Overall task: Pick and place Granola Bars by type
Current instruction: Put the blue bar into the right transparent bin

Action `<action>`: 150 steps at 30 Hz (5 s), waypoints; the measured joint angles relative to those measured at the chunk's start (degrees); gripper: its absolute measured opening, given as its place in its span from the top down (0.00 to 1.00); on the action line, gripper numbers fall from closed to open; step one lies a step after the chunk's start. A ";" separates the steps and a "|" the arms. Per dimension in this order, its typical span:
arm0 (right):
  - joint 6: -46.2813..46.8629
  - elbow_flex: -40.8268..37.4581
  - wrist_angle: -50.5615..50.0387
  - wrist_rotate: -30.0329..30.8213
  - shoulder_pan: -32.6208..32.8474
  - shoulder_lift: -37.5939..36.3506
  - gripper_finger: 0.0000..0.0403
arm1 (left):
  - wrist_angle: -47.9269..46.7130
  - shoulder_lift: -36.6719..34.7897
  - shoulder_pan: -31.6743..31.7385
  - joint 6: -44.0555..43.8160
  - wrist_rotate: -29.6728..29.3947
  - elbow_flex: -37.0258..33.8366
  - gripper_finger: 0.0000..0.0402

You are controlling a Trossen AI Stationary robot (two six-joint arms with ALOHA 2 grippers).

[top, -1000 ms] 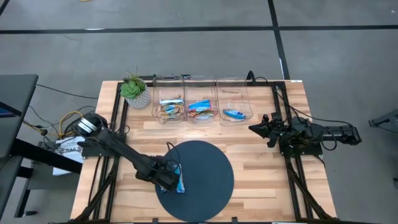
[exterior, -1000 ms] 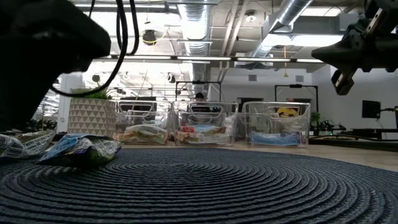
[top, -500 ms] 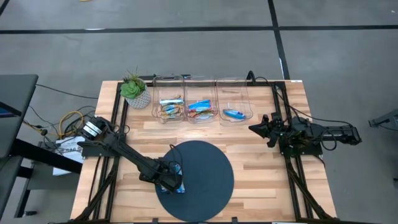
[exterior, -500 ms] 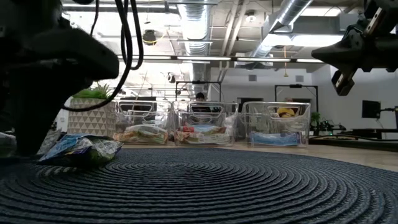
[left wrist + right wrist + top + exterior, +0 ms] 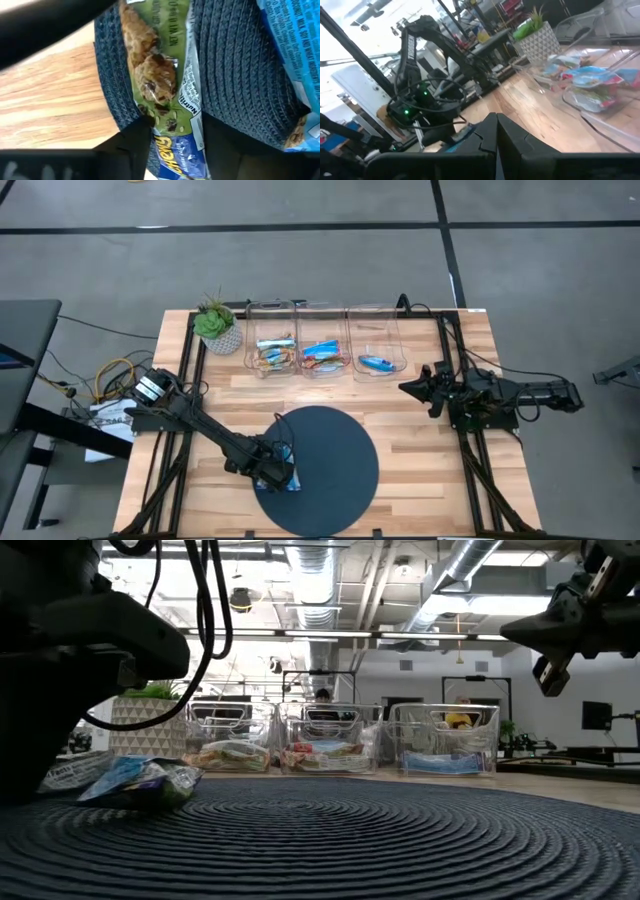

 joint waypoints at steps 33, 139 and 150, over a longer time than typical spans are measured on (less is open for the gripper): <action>-0.02 0.00 -0.01 -0.07 0.00 0.06 1.00 | -11.40 -0.27 17.92 40.78 -17.86 20.07 0.75; 7.61 19.18 20.12 -0.75 -7.20 35.87 0.68 | 42.48 0.09 36.85 76.37 -0.14 24.30 0.75; 7.85 19.18 25.95 -3.34 -7.20 38.92 0.48 | 42.48 0.09 36.85 76.64 -0.15 24.30 0.75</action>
